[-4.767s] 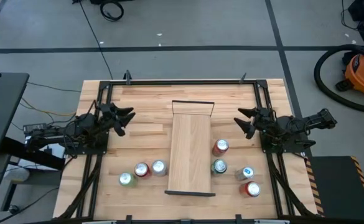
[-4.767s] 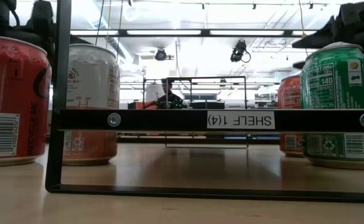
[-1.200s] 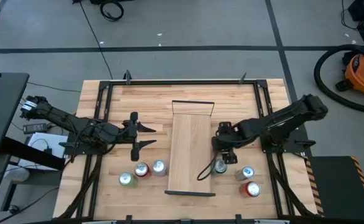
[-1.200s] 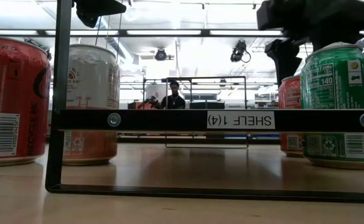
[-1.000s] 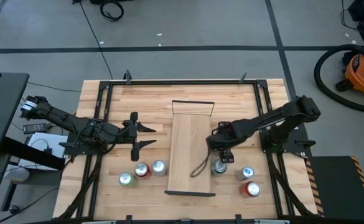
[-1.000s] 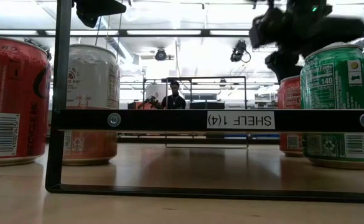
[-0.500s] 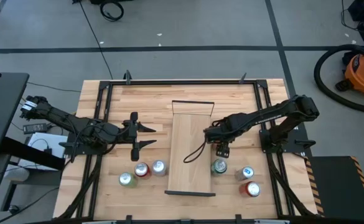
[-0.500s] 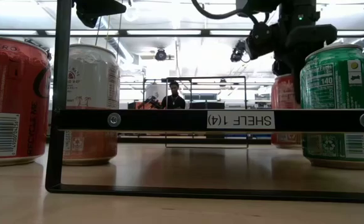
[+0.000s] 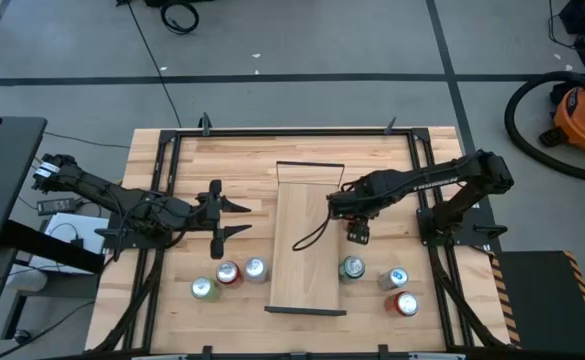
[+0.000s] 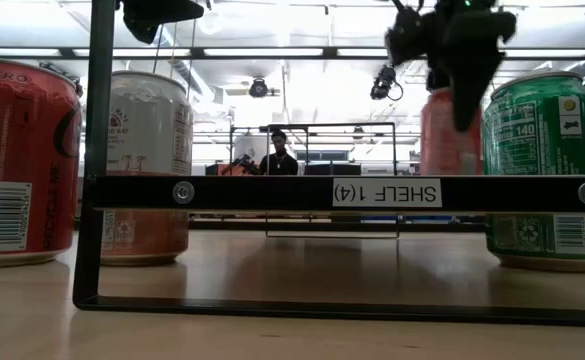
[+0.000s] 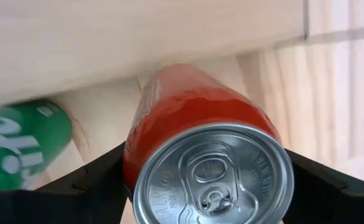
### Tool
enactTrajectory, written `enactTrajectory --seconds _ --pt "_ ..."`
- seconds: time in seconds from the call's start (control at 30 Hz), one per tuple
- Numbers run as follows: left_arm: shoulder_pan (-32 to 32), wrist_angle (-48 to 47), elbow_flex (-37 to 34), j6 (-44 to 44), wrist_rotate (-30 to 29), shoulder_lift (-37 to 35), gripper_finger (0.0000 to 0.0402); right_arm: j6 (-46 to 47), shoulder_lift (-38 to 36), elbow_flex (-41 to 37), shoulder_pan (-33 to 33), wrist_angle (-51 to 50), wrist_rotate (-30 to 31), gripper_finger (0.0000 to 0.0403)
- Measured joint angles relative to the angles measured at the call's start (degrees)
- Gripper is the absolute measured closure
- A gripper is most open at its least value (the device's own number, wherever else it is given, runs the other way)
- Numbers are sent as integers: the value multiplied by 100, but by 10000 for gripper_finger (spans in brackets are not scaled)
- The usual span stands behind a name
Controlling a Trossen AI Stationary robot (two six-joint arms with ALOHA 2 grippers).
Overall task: Place canned beverage on shelf
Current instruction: Put the top red soda can on the shelf
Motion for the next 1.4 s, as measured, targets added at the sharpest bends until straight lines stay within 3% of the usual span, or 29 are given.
enactTrajectory --seconds 0.2,0.47,0.97,1.4 --pt "0 122 0 -2 1 19 207 -459 35 456 1 201 233 75" --pt "0 159 0 0 0 24 207 -863 133 465 -232 932 -1 75" --pt "0 147 -1 4 1 24 207 -1572 645 474 -822 1258 32 74" --pt "0 148 0 4 2 24 207 -1795 673 627 -950 1382 45 17"
